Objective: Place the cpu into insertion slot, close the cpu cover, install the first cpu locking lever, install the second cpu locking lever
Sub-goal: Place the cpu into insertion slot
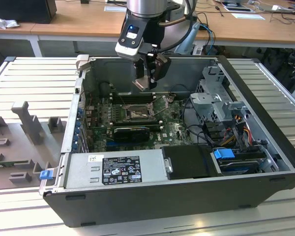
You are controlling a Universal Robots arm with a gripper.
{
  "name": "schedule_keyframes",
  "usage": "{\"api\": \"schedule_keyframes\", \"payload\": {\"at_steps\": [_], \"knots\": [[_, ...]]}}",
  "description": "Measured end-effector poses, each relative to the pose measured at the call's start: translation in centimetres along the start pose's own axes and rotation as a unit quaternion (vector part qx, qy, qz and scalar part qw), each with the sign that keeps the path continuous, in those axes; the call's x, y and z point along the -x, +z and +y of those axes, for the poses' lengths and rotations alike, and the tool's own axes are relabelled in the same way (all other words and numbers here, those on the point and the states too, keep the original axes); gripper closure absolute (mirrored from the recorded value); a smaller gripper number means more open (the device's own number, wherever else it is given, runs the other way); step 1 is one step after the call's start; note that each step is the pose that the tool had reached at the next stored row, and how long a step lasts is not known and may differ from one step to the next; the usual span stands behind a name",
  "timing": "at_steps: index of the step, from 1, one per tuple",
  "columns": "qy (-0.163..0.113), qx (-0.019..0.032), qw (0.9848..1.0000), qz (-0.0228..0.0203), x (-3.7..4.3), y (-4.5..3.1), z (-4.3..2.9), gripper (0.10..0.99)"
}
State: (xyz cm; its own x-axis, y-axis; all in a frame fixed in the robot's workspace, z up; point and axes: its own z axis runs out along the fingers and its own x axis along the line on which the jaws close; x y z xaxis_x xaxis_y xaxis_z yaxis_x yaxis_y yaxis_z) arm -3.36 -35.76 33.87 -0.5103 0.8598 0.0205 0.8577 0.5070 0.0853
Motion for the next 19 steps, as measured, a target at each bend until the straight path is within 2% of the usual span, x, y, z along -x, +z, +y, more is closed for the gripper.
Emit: {"api": "schedule_keyframes", "payload": {"at_steps": [7, 10, 12, 14, 16, 19], "knots": [[0.019, 0.0003, 0.9998, -0.0016, 0.0, 0.14, -0.01, 0.557], [0.036, 0.0006, 0.9994, -0.003, 0.0, 0.2, -0.02, 0.557], [0.051, 0.001, 0.9987, -0.0043, 0.01, 0.23, -0.03, 0.557], [0.084, 0.0017, 0.9964, -0.0071, 0.01, 0.27, -0.03, 0.557], [0.1, 0.002, 0.9949, -0.0084, 0.01, 0.28, -0.03, 0.557], [0.102, 0.002, 0.9947, -0.0087, -0.01, 0.73, -0.11, 0.557]]}}
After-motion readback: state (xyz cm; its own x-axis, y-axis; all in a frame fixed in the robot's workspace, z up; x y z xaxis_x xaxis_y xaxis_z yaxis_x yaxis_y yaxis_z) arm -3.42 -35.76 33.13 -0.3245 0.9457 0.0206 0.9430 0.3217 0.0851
